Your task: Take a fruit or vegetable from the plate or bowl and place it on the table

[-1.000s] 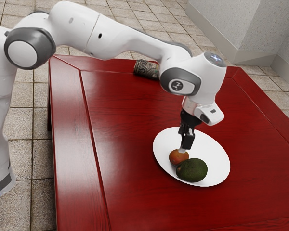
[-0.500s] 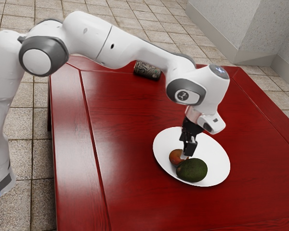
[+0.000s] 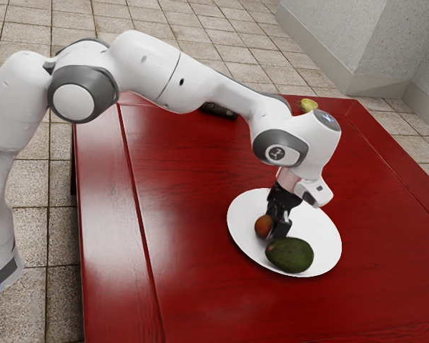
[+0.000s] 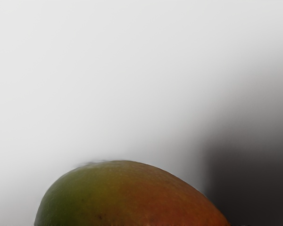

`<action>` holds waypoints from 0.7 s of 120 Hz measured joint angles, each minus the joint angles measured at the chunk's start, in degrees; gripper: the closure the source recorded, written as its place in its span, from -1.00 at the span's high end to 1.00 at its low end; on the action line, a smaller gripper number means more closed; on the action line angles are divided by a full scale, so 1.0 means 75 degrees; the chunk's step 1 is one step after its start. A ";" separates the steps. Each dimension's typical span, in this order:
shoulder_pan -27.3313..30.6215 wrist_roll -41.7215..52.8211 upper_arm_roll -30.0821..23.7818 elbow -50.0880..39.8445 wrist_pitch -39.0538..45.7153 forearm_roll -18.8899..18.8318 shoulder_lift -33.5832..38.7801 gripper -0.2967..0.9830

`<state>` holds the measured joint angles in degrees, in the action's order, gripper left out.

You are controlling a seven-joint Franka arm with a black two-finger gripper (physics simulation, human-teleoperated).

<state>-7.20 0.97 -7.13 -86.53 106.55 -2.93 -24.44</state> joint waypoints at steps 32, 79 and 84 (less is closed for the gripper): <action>-0.0001 -0.0026 0.0014 -0.0001 -0.0029 -0.0012 0.0198 0.06; 0.0545 0.0115 0.0949 0.0842 -0.0534 -0.0012 0.0851 0.06; 0.0748 0.0138 0.0962 0.1037 -0.0627 -0.0013 0.0795 0.06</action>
<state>-1.59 2.01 0.09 -78.75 101.84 -3.03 -18.47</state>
